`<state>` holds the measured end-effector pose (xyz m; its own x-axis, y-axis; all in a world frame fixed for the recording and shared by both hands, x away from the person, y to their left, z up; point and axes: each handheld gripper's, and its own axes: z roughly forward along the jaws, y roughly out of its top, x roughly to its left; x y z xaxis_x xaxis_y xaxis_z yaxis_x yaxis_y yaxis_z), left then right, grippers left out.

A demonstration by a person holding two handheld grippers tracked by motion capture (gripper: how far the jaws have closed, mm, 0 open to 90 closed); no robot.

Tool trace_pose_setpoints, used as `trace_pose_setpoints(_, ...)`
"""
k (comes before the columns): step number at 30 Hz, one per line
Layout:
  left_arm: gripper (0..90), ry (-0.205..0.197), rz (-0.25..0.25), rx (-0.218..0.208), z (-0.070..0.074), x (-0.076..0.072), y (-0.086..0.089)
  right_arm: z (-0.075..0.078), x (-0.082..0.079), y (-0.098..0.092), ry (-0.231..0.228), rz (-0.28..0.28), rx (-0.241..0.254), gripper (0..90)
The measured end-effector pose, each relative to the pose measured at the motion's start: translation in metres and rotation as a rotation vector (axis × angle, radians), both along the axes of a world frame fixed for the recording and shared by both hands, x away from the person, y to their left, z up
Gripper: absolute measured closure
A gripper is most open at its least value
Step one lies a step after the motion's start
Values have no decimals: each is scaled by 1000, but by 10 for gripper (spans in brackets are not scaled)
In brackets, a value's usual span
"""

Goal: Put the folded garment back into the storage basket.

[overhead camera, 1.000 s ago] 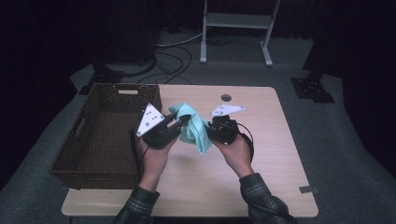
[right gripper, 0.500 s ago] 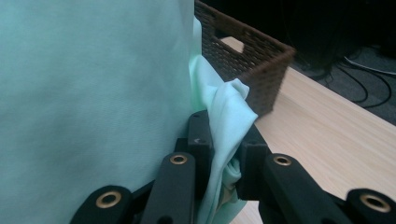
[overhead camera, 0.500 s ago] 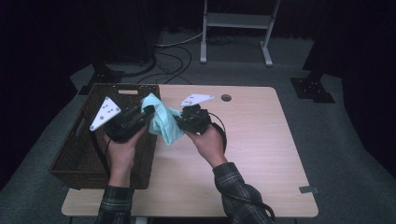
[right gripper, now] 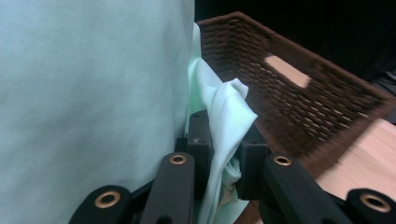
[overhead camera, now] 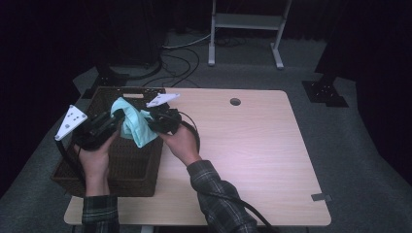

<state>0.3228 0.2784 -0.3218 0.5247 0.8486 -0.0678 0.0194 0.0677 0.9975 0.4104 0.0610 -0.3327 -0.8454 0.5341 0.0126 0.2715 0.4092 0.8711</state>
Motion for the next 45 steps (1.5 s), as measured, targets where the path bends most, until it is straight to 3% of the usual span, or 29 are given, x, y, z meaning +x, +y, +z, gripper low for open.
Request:
trace_pose_setpoints(3, 767, 7, 4, -27, -4, -1, 13, -5, 4, 16, 7, 19, -1, 794)
trace_pose_setpoints(12, 767, 51, 60, 33, -17, 2, 33, -23, 15, 48, 9, 65, -29, 794)
trace_pose_setpoints(22, 766, 115, 106, 50, -29, 5, 48, -43, 24, 65, 49, 94, -33, 792)
trace_pose_setpoints(31, 766, 166, 162, 52, -38, 6, 59, -49, 25, 70, 35, 84, -40, 795)
trace_pose_setpoints(45, 759, 174, 191, 35, -40, 4, 62, -49, 26, 71, 36, 71, -46, 796)
